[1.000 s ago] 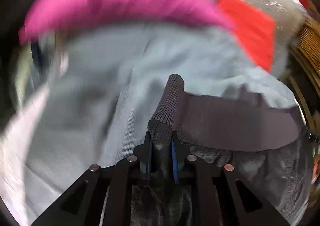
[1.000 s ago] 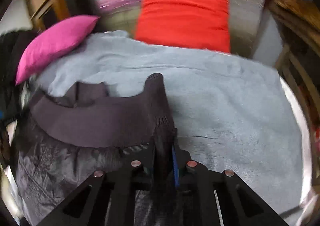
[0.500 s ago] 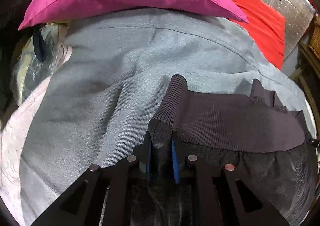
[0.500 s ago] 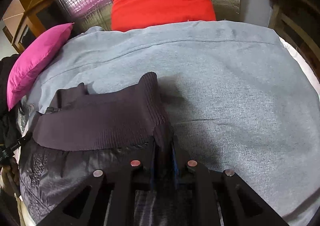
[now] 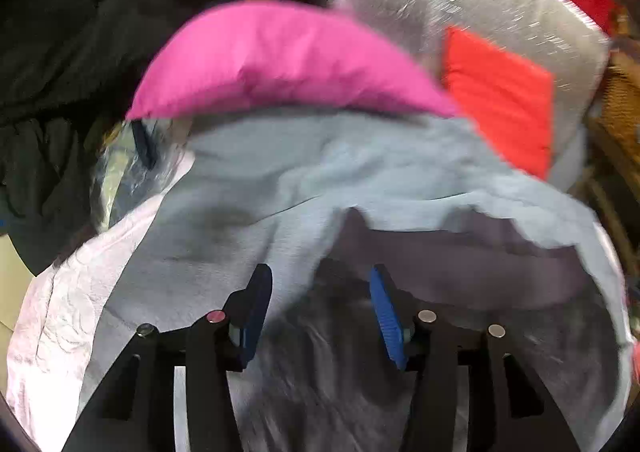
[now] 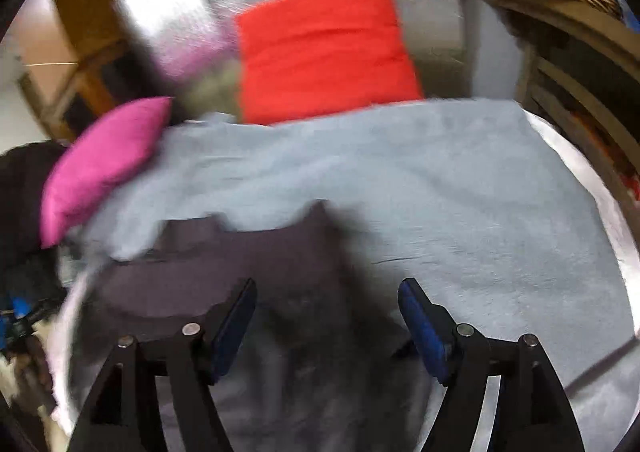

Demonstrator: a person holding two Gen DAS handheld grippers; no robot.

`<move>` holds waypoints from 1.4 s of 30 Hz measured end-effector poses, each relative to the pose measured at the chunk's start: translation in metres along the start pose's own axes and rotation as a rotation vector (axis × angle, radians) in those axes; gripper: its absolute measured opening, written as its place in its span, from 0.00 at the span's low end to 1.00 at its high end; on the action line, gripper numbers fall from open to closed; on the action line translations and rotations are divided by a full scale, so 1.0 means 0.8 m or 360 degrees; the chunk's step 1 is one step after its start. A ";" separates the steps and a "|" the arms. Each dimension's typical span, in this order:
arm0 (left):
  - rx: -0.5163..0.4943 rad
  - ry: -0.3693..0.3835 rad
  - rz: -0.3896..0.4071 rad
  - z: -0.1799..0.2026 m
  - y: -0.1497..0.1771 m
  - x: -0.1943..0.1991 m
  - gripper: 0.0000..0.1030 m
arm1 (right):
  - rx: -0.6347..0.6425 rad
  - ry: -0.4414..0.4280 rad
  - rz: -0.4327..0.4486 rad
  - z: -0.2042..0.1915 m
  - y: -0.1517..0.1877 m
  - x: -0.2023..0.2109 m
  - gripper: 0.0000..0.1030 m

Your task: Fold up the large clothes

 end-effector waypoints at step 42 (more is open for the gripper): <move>-0.0176 0.0076 -0.0149 0.127 0.180 0.011 0.64 | -0.0529 -0.0793 -0.0170 -0.064 0.161 -0.056 0.80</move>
Point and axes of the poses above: each gripper's, at about its wrist camera, not at the fingertips, and x roughly against the way its jaws point, z to its right, y to its underside, the point moved 3 cm from there along -x, roughly the way its jaws point, and after that the axes turned 6 degrees about -y, right-handed, at the moved point
